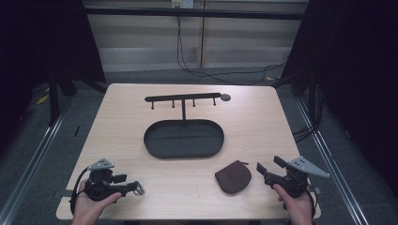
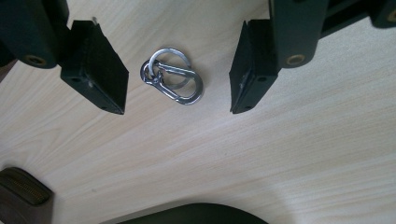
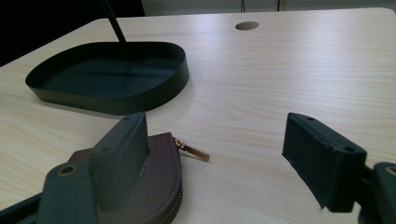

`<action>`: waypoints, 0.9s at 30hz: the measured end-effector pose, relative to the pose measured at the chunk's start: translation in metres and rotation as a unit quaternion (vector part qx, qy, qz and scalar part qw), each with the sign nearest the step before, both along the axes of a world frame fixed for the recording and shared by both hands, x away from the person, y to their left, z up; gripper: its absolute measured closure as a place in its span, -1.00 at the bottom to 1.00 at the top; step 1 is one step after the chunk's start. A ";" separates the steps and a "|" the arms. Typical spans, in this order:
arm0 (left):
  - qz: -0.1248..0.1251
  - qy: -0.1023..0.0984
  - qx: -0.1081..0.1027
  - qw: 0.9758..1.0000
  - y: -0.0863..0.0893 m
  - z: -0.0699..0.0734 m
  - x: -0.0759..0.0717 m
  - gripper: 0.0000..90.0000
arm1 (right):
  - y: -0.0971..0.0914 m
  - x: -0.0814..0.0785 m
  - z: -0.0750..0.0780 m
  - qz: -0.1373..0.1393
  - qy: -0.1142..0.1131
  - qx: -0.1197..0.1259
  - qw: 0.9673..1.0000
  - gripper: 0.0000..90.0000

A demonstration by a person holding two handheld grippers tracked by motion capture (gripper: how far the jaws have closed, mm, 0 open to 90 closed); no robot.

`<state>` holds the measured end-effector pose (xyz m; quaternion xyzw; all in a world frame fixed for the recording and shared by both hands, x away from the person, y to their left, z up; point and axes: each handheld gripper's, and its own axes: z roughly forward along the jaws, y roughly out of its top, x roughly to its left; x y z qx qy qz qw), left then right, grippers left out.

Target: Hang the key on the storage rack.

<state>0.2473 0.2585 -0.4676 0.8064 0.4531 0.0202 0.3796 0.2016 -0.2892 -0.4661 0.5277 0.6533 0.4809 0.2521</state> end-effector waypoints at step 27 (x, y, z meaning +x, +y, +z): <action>-0.017 0.024 0.015 0.999 -0.005 0.002 0.002 -0.05 | 0.002 0.000 -0.003 0.040 0.053 -0.006 0.998 -0.54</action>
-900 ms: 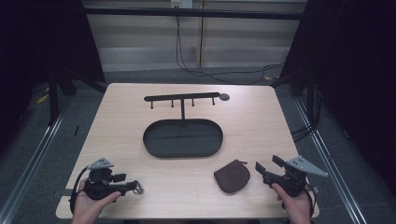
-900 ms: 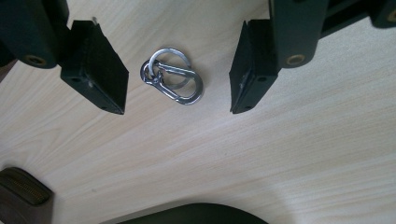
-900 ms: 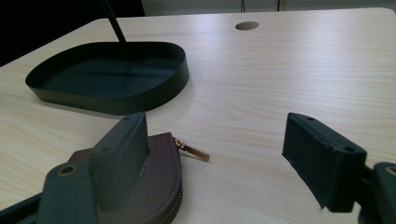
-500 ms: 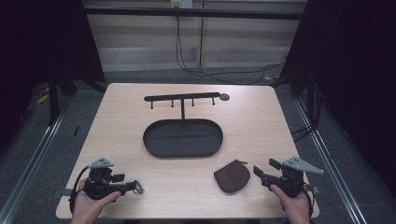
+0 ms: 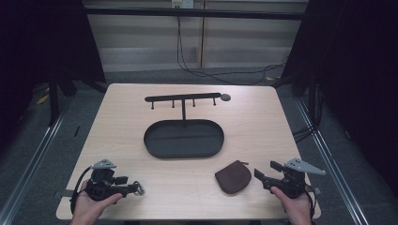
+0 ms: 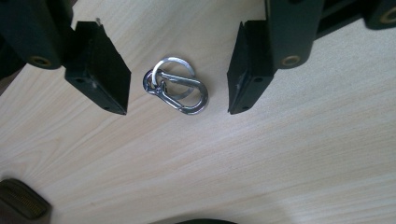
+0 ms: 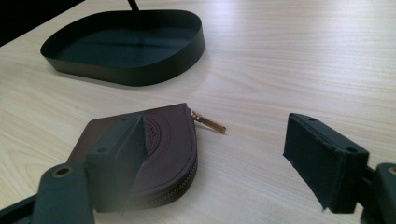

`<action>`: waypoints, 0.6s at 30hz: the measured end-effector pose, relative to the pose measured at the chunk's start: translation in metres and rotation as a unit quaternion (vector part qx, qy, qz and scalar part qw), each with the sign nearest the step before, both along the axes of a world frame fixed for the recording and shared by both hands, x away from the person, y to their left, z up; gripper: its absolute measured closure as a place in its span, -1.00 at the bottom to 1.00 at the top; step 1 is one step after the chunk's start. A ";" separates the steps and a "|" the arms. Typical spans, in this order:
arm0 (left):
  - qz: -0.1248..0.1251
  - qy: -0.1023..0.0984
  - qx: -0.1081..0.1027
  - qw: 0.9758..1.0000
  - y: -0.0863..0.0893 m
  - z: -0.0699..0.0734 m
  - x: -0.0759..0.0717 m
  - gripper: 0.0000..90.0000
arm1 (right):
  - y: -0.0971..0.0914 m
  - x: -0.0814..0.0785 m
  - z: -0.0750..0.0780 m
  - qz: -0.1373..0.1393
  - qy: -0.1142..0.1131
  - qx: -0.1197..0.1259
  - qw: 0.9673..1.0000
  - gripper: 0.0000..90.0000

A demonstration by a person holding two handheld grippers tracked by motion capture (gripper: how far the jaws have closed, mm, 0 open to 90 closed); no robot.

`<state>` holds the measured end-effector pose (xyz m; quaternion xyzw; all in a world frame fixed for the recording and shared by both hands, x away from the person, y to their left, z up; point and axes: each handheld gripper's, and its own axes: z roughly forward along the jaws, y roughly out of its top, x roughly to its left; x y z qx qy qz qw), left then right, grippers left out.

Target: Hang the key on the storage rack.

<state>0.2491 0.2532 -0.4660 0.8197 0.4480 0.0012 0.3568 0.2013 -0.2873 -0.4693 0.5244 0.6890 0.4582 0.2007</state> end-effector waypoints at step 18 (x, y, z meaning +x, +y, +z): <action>-0.035 0.023 0.051 0.998 -0.007 0.020 0.031 -0.06 | 0.003 0.004 -0.003 0.013 0.018 -0.005 1.000 -0.64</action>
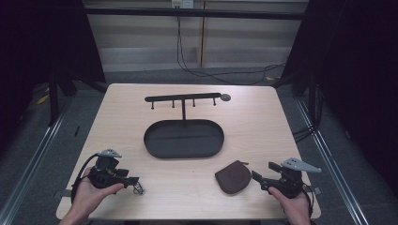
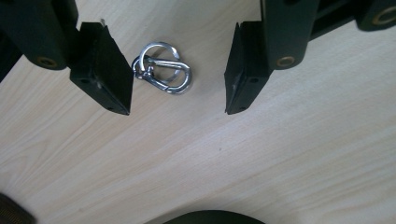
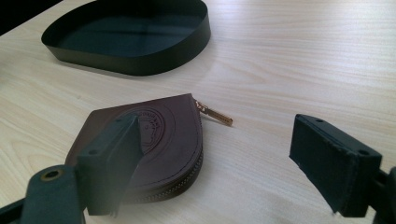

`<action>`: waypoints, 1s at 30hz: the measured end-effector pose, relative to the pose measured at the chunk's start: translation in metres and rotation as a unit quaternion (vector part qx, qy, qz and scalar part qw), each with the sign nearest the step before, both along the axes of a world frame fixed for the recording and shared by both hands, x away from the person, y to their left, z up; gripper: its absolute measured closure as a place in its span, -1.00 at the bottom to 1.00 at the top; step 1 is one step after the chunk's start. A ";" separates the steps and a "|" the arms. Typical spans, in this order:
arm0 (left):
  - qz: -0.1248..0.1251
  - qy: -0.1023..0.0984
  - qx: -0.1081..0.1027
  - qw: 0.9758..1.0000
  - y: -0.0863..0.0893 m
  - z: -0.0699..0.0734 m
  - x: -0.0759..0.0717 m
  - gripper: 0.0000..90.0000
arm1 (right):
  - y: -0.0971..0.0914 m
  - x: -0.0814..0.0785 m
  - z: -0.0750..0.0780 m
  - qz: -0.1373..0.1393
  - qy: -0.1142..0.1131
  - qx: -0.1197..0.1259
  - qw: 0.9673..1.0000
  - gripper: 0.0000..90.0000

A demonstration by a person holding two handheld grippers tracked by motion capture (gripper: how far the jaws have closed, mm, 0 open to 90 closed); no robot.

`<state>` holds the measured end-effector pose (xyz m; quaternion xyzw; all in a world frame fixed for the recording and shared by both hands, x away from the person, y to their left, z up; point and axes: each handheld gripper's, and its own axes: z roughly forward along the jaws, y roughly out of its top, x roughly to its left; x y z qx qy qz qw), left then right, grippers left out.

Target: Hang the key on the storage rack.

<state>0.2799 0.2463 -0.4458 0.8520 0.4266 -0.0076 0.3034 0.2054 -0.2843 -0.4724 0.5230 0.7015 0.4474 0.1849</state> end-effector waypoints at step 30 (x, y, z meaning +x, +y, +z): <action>-0.089 0.074 0.091 0.989 -0.028 -0.003 0.020 0.09 | 0.003 0.003 -0.003 0.019 0.021 0.001 1.000 -0.66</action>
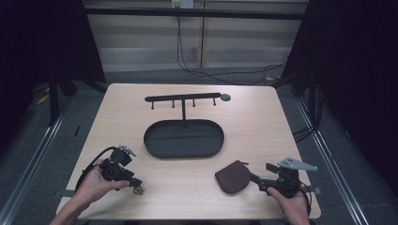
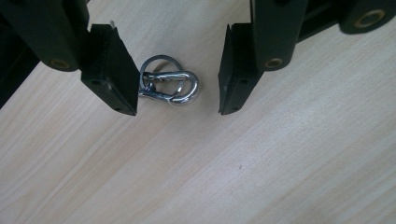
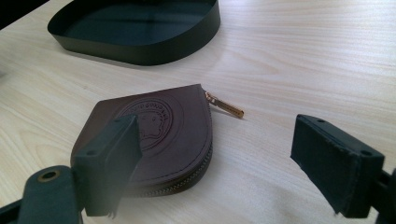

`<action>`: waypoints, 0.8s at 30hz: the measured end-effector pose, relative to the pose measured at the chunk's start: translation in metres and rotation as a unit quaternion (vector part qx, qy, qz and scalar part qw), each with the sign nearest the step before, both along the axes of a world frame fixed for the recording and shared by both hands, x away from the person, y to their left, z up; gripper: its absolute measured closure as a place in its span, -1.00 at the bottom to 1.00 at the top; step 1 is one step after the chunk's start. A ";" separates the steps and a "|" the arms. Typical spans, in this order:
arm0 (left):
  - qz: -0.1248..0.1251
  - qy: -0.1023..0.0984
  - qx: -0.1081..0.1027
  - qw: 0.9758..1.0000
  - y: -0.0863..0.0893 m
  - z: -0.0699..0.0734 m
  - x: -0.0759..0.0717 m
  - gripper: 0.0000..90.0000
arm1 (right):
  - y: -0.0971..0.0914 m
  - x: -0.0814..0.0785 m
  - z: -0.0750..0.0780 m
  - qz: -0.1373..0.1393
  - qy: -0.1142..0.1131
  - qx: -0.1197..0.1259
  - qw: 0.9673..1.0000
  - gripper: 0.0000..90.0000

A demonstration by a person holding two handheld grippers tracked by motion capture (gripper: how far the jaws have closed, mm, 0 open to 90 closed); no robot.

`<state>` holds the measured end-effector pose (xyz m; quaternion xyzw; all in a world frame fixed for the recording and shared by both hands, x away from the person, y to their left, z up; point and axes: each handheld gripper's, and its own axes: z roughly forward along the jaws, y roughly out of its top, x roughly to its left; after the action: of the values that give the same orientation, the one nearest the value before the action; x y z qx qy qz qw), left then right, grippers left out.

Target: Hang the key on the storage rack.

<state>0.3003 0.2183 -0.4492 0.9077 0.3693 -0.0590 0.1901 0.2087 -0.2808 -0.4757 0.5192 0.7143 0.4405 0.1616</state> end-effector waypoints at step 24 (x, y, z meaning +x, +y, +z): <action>-0.033 0.034 0.032 0.998 -0.016 -0.015 0.001 0.32 | 0.000 -0.001 0.002 -0.008 -0.010 0.001 1.000 -0.59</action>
<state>0.3010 0.2022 -0.4645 0.9226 0.3469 -0.0844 0.1462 0.2074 -0.2808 -0.4732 0.5204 0.7085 0.4448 0.1714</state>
